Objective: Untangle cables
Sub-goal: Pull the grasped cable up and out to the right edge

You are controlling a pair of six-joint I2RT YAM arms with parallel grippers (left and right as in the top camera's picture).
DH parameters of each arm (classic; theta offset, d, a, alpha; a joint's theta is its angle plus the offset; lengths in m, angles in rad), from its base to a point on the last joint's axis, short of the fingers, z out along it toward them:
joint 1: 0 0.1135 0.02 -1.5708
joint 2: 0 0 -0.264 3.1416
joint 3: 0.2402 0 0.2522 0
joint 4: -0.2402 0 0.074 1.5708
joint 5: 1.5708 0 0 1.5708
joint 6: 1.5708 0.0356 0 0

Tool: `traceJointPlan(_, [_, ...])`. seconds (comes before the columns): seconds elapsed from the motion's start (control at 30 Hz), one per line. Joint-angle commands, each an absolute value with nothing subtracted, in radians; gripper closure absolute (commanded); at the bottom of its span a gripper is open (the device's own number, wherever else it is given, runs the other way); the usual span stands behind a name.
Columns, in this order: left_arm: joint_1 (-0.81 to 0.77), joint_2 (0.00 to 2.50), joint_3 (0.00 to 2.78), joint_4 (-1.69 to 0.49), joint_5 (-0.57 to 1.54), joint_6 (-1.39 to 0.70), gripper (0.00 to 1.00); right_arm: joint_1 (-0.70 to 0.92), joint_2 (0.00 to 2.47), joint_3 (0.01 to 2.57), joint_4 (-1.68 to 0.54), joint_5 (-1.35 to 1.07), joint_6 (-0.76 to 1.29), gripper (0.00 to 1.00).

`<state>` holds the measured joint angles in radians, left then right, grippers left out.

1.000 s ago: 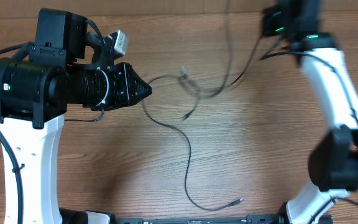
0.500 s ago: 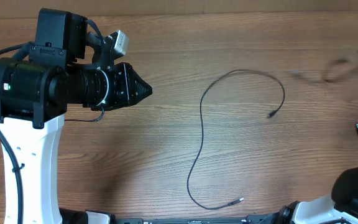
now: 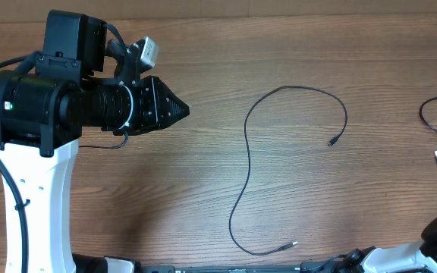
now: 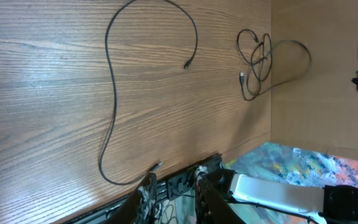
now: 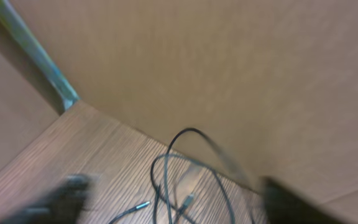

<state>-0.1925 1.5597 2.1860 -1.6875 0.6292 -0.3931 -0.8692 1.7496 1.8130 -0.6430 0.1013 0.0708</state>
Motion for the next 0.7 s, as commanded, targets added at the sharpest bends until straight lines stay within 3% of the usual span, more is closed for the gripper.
traceJointPlan(0.0, [-0.190, 1.548, 2.201, -1.689, 0.655, -0.407, 0.79, -0.859, 1.768, 1.826, -0.643, -0.069, 0.082, 0.00])
traceJointPlan(0.27, [-0.190, 1.548, 2.201, -1.689, 0.655, -0.407, 0.75, -0.755, 1.768, 1.826, -0.655, -0.521, 0.082, 0.00])
traceJointPlan(0.47, [-0.190, 1.548, 2.201, -1.689, 0.642, -0.388, 0.89, -0.619, 1.768, 1.826, -0.778, -0.533, 0.078, 0.00])
traceJointPlan(0.67, [-0.190, 1.547, 2.198, -1.689, 0.604, -0.378, 0.95, -0.480, 1.768, 1.825, -0.958, -0.479, 0.116, 0.00])
